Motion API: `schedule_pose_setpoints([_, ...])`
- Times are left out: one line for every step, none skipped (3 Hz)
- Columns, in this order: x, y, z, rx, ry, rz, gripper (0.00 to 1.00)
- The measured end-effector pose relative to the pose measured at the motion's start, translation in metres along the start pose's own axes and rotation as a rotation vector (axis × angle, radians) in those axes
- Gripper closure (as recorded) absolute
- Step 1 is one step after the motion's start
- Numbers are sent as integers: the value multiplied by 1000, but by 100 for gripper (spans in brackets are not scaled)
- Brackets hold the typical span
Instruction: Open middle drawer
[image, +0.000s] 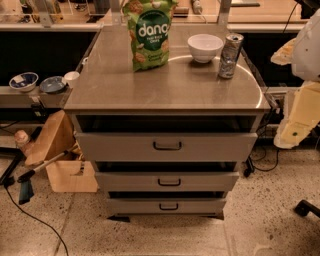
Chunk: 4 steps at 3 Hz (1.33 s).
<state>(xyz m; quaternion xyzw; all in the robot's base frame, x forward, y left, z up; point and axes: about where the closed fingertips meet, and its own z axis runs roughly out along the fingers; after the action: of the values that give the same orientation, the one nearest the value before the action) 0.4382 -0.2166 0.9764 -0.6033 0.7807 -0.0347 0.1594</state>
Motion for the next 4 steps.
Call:
schedule_pose_setpoints([0, 0, 1, 3, -10, -5, 0])
schedule_pose_setpoints([-1, 0, 2, 9, -41, -22, 0])
schedule_pose_setpoints([0, 2, 13, 2, -92, -95, 0])
schedule_pose_setpoints([2, 5, 26, -5, -176, -206, 0])
